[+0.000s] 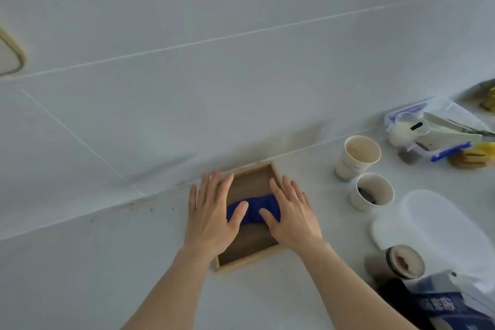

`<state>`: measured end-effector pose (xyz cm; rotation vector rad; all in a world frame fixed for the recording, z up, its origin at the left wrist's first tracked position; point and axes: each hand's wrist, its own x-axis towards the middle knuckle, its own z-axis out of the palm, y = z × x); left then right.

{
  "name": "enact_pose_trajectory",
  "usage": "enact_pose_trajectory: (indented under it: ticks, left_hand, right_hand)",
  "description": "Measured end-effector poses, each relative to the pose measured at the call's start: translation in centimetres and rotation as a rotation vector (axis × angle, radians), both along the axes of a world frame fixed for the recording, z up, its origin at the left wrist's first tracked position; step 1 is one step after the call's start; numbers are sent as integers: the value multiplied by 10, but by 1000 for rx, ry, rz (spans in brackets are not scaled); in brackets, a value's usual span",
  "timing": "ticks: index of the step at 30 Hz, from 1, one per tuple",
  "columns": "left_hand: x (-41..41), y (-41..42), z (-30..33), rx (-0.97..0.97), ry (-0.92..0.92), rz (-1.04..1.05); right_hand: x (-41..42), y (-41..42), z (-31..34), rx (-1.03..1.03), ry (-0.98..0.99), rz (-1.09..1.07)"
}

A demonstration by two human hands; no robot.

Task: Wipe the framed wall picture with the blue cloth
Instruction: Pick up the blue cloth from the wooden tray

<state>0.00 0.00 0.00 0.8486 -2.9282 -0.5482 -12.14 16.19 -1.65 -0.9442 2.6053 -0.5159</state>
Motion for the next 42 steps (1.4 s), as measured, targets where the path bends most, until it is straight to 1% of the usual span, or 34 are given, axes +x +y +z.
enact_pose_trajectory:
  ticks: [4, 9, 17, 22, 29, 34, 42]
  left_hand:
    - [0, 3, -26, 114, -97, -18]
    - [2, 9, -46, 132, -140, -12]
    - [-6, 11, -54, 18, -135, 28]
    - [-5, 0, -51, -30, -135, -5]
    - [3, -21, -18, -51, -41, 56]
    - [11, -43, 21, -52, 4, 124]
    - [41, -68, 87, -80, 147, 182]
  right_hand:
    - [3, 5, -21, 66, -23, 21]
    - [7, 3, -30, 107, 34, 25]
    - [6, -3, -31, 155, 154, 8]
    - [5, -4, -27, 95, 157, -33]
    - [2, -13, 4, 46, 171, -95]
    - [8, -28, 38, 20, 221, -97]
    - [31, -51, 98, -91, 330, -87]
